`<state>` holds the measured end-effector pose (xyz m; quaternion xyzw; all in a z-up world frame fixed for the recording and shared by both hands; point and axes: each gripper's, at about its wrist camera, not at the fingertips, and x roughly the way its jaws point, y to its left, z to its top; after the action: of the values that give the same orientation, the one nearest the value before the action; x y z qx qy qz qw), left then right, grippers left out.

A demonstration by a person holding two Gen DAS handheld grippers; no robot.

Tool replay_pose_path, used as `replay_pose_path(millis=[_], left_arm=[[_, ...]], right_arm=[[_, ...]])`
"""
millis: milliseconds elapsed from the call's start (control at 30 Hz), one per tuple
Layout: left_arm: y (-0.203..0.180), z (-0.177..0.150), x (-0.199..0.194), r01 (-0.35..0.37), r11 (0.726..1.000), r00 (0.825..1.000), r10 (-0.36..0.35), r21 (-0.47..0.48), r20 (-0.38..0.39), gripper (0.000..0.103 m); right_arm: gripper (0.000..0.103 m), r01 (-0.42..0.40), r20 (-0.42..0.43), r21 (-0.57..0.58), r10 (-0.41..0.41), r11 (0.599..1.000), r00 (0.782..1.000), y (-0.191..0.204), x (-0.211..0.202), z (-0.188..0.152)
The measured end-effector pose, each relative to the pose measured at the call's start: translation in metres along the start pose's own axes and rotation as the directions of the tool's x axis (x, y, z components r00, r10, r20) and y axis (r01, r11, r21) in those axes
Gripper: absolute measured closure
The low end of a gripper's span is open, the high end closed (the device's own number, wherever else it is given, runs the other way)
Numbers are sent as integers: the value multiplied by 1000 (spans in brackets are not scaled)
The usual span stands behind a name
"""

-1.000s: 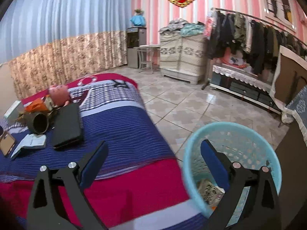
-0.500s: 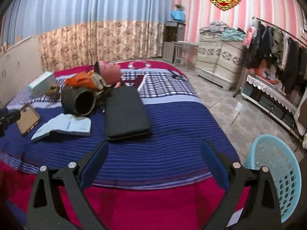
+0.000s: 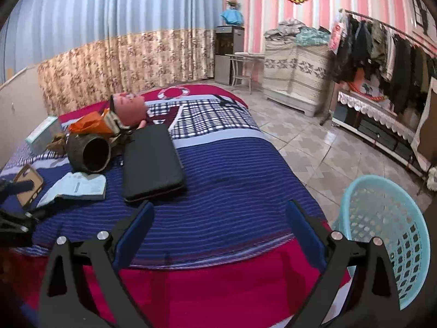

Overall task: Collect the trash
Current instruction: 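Move both tools back over the bed toward the receipt and orange bag, then grasp the white receipt with the left tool, then grasp the orange plastic bag with the right tool while the left tool holds the receipt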

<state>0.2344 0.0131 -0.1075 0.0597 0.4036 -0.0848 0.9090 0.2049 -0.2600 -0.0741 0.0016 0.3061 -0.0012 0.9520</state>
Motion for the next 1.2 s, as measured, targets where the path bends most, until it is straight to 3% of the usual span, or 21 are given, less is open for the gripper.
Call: replay_pose_path(millis=[67,267,333,467,567,733,933,1100,1200], left_arm=[[-2,4,11,-7,1000,999,8,20,-33,6],[1,19,29,140,989,986,-135,43,-93,7],[1,19,30,155,986,983,-149,52,-104,14],[-1,12,18,171,984,982,-166,56,-92,43],[2,7,8,165,986,983,-162,30,-90,47],[4,-7,-20,94,995,996,-94,27,-5,48],[29,-23,-46,-4,999,998,6,-34,68,48],[70,-19,-77,-104,987,979,124,-125,163,48],[99,-15,-88,-168,971,964,198,-171,180,48]], right_arm=[[8,-2,-2,18,2,1000,1000,-3,2,0],[8,-4,-6,28,4,1000,1000,-6,6,2],[8,-5,-7,32,5,999,1000,-5,5,2],[8,-2,-8,37,3,999,1000,-6,6,2],[8,-1,-10,36,2,999,1000,-5,6,0],[8,-12,2,30,12,999,1000,-3,6,-1],[8,-60,-2,-4,60,998,998,11,9,4],[8,-118,21,-82,120,990,993,51,19,23],[8,-177,24,-93,180,980,983,80,31,38]])
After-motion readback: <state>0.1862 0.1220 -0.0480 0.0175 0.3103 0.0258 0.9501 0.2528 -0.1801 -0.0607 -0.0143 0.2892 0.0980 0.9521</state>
